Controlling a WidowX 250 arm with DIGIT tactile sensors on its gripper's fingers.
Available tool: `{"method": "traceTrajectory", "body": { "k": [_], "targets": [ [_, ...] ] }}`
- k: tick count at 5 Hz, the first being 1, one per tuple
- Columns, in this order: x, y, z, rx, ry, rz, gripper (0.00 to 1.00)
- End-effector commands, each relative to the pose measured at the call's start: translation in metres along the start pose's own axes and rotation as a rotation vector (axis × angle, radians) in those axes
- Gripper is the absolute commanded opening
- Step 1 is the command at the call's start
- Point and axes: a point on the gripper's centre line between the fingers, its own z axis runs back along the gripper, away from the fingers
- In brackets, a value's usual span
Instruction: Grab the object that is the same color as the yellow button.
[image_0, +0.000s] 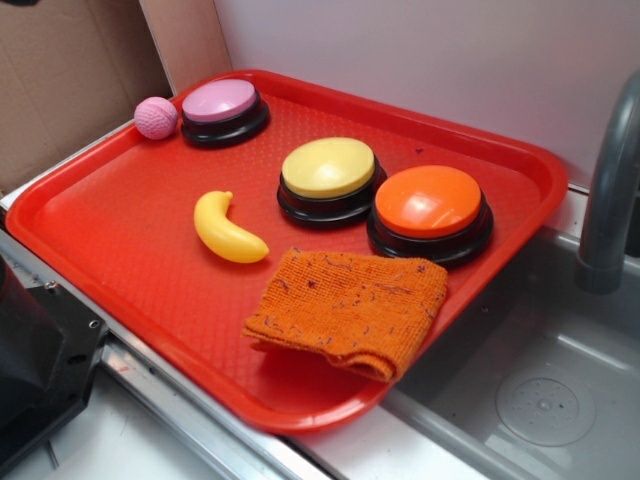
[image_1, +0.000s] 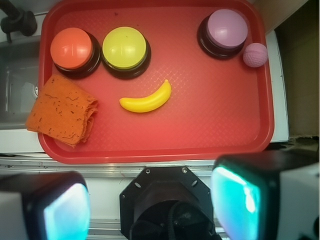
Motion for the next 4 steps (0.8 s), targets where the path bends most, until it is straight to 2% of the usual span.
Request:
{"method": "traceTrajectory", "body": {
  "k": [1,3,4],
  "targets": [
    [0.000,0.000,0.000,0.000,0.000,0.000,1.00],
    [0.014,0.001,-0.039,0.081,-0.019,0.270,1.00],
    [0.021,0.003,-0.074,0.096,-0.051,0.476,1.00]
  ]
}}
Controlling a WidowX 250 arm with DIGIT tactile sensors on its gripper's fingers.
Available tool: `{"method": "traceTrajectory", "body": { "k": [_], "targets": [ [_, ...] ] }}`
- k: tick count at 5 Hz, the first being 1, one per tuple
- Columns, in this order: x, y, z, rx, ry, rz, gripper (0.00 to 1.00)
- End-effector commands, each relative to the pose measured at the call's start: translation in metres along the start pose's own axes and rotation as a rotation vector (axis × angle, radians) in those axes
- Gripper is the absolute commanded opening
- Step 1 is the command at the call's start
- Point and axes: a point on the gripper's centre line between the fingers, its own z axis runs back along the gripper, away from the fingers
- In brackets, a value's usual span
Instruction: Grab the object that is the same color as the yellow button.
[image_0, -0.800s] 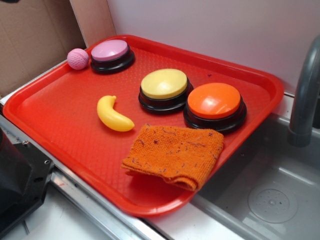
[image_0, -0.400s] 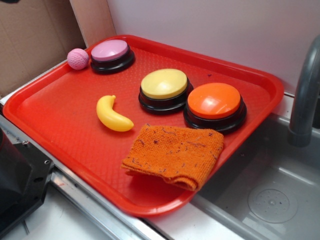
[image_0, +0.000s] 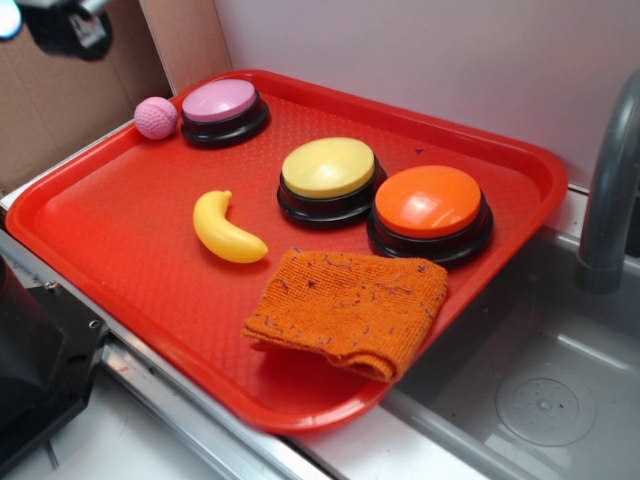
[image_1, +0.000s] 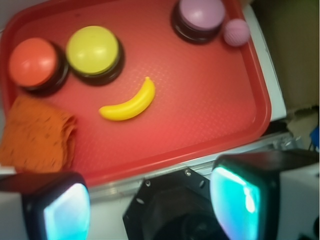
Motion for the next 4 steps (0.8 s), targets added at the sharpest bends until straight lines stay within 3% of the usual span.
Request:
{"method": "traceTrajectory", "body": {
  "k": [1,2,4],
  "targets": [
    [0.019,-0.006,-0.061,0.035,-0.078,0.325,1.00],
    [0.029,-0.009,-0.099,0.033,-0.077,0.457,1.00],
    [0.029,0.001,-0.143,0.093,-0.093,0.679,1.00]
  ]
}}
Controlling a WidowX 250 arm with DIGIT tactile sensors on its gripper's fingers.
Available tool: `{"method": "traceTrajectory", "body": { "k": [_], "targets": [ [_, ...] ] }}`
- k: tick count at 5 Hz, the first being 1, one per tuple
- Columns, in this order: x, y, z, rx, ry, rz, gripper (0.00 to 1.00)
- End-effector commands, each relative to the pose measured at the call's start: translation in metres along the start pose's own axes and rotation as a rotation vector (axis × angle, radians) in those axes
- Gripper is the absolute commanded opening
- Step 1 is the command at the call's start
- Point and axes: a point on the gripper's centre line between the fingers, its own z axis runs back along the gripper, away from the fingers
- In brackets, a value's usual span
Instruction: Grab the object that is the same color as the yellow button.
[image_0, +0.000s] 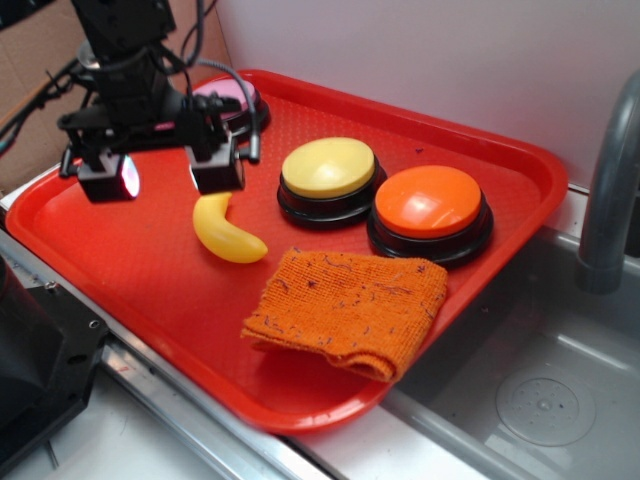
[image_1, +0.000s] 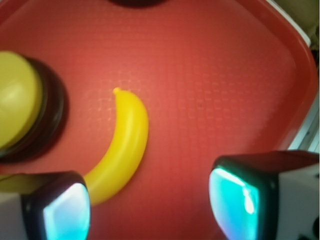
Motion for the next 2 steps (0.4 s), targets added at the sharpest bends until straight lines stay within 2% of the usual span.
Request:
{"method": "traceTrajectory", "body": {
  "k": [1,2],
  "targets": [
    [0.0068,0.0056,-0.0308,0.004,-0.039,0.218,1.00],
    [0.0086,0.0025,-0.0405,-0.092,-0.029,0.227,1.00]
  ]
}}
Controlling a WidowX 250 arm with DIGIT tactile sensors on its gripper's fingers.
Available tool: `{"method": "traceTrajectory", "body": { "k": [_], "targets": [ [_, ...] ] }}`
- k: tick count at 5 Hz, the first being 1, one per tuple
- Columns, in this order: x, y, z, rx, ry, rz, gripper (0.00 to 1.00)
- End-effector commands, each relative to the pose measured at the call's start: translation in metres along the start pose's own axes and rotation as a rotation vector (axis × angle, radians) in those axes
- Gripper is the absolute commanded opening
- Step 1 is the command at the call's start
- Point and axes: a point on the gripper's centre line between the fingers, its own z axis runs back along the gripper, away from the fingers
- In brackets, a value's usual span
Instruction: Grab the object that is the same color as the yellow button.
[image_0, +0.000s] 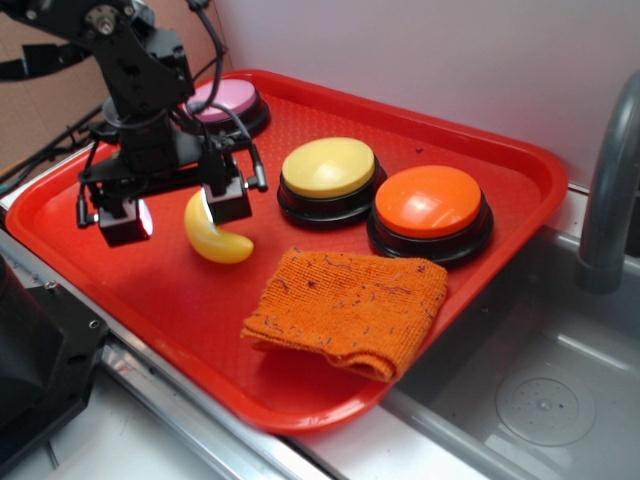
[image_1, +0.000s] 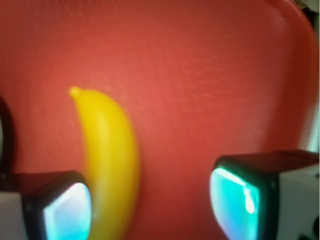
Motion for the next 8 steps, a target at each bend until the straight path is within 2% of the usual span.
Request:
{"method": "traceTrajectory", "body": {
  "k": [1,2,3,4,6,7,8],
  "targets": [
    [0.007,-0.002,-0.015,-0.147,0.031,0.014,1.00],
    [0.005,-0.001,-0.019,-0.196,0.044,-0.009,1.00],
    [0.006,0.001,-0.016,-0.228,0.040,-0.032,0.00],
    [0.010,-0.002,-0.009,-0.227,0.050,-0.131,0.00],
    [0.026,-0.005,0.026,-0.096,0.091,-0.392,0.00],
    [0.039,-0.006,0.066,-0.022,0.162,-0.627,0.00],
    [0.044,-0.011,0.094,-0.074,0.138,-0.742,0.00]
  ]
}}
